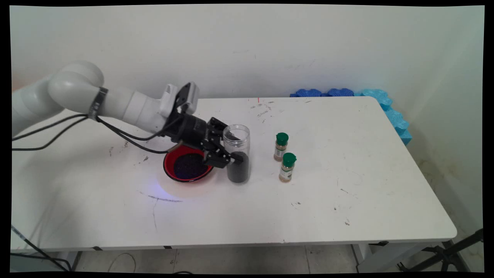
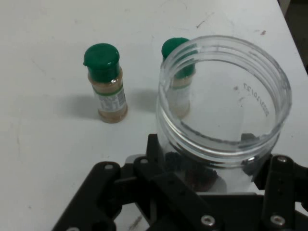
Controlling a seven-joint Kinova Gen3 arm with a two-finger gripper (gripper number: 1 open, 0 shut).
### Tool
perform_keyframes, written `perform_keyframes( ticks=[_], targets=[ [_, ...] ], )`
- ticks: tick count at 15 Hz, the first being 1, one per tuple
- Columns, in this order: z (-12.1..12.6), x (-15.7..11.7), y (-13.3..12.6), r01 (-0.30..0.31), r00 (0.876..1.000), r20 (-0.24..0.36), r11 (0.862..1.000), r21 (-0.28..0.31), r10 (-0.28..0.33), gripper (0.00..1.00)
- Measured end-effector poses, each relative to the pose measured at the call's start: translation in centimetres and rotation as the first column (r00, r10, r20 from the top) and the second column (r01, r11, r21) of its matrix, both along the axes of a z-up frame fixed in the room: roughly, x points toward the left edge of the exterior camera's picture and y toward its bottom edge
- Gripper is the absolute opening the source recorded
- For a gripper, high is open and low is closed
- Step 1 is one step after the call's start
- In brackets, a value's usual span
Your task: Pour the black seasoning powder in the red bowl
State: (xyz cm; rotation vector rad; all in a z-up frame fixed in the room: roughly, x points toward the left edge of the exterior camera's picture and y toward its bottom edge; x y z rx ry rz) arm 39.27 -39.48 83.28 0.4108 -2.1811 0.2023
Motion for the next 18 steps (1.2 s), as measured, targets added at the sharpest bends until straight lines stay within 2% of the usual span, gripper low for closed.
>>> perform_keyframes(
  ticks=[4, 9, 13, 18],
  targets=[
    [2.4, 1.2, 1.0, 0.000, 1.000, 0.004, 1.000, -0.008, 0.000, 0.00],
    [6.8, 3.4, 3.0, 0.019, 1.000, 0.002, 1.000, 0.000, -0.019, 0.00],
    [9.9, 5.3, 4.1, 0.012, 1.000, -0.002, 0.999, 0.047, -0.012, 0.00],
    [12.3, 7.4, 5.1, -0.009, 1.000, 0.008, 0.996, 0.085, 0.009, 0.00]
  ],
)
